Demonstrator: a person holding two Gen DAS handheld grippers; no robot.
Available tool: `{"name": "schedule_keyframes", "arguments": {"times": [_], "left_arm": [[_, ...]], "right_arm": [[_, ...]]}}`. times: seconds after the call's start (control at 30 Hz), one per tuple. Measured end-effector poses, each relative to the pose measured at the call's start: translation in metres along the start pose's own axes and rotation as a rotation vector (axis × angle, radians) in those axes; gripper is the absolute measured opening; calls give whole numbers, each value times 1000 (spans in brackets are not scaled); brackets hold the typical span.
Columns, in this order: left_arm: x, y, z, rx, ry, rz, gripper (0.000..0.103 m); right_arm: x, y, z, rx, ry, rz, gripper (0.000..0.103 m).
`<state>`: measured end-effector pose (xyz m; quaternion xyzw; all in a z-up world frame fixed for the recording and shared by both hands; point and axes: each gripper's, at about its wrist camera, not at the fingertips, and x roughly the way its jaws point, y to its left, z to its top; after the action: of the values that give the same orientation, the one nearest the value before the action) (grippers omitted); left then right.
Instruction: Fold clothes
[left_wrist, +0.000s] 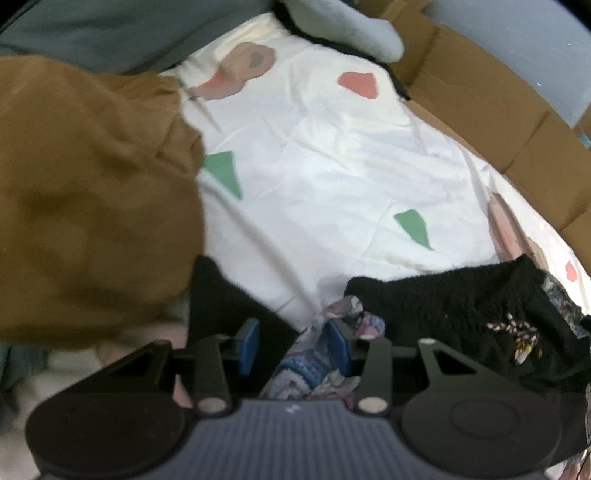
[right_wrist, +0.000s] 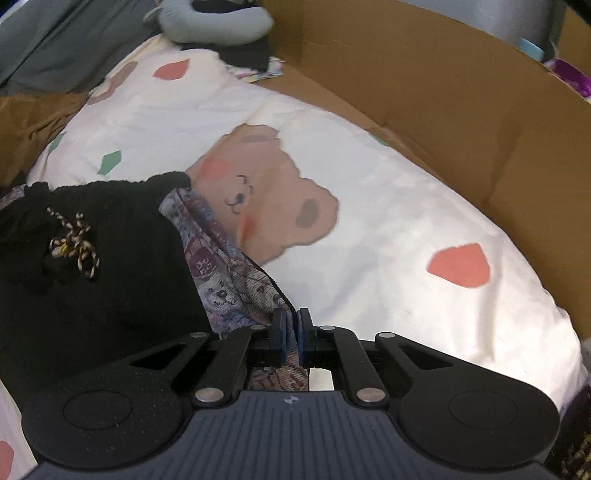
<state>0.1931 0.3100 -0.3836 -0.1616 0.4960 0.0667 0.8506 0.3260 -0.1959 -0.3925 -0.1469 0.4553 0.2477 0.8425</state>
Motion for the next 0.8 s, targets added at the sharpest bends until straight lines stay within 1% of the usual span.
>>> {"name": "schedule_keyframes", "arguments": {"times": [0.13,0.23,0.47,0.57,0.63,0.7,0.77,0.8], "left_arm": [[10,-8,7,33,-4,-36,44],[21,-13,12,43,5,-71,44],[41,-25,10,64,65,-144,44],[44,-35,8,103,87,-173,44],[47,-41,7,120,98,-195,44],[53,-46,5,130,126,-208,44],[58,-50,3,151,143,-202,44],[59,-51,3,161,147,-199,44]], "right_arm": [[-11,-3,-9,21,6,-19,3],[-17,-8,-17,62,19,-34,3],[-31,-19,-37,152,49,-71,3],[-36,-24,-46,171,62,-99,3],[-38,-28,-52,188,76,-118,3],[-36,-33,-58,210,97,-132,3],[-25,-39,-67,245,156,-106,4],[-23,-40,-69,259,163,-94,5]]}}
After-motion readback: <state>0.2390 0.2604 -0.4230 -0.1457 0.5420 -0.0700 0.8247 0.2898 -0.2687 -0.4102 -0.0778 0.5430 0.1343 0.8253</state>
